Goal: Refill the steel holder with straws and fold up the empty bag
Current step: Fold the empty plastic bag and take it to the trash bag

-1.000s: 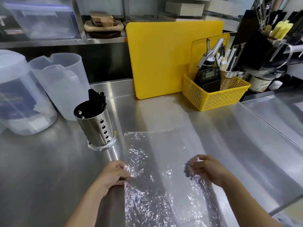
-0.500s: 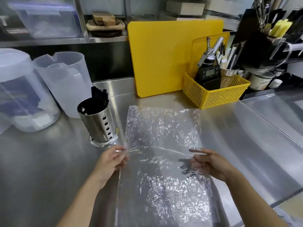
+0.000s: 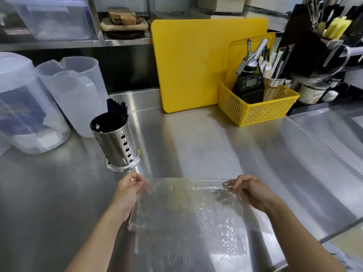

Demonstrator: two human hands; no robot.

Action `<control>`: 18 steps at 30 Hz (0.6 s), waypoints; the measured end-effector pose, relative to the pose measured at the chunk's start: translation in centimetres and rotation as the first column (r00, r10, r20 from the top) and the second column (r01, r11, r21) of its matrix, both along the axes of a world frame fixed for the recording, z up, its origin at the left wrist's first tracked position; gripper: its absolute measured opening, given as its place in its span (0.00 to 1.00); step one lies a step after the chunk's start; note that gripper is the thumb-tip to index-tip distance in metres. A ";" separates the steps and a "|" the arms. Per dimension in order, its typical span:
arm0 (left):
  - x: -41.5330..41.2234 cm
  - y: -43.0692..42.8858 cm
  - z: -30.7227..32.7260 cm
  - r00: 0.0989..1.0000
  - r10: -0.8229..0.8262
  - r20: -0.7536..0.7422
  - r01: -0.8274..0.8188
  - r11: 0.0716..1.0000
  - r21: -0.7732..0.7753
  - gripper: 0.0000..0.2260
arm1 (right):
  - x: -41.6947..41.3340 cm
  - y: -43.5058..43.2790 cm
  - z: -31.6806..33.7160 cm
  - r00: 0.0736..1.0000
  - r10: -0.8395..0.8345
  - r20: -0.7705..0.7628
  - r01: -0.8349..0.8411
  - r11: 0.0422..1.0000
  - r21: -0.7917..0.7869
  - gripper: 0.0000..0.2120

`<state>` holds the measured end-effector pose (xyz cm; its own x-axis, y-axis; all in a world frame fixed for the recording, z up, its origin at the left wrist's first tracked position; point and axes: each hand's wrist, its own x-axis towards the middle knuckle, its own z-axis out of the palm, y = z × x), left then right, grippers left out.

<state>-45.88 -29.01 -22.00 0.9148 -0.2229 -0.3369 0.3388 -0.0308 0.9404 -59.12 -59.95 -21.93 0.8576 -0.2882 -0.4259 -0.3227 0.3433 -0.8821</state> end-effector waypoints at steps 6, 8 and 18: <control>-0.6 -0.3 0.7 0.967 -0.058 -0.247 0.024 0.990 -0.139 0.09 | -0.1 -0.7 -0.7 0.996 0.057 -0.073 -0.071 0.977 -0.204 0.21; -0.9 -0.5 0.7 0.983 -0.049 -0.179 0.048 0.999 -0.013 0.18 | 0.0 -0.5 -0.6 0.999 0.035 -0.040 -0.045 0.957 -0.288 0.21; -0.3 -3.8 4.4 0.960 -0.197 0.197 0.187 0.980 0.067 0.18 | 4.1 3.0 5.2 0.873 0.478 -0.097 -0.448 0.707 -0.548 0.17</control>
<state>-46.20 -32.85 -17.64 0.9065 -0.3890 -0.1642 0.1257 -0.1227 0.9845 -55.03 -56.95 -16.75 0.9601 -0.0163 -0.2793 -0.2651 -0.3721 -0.8895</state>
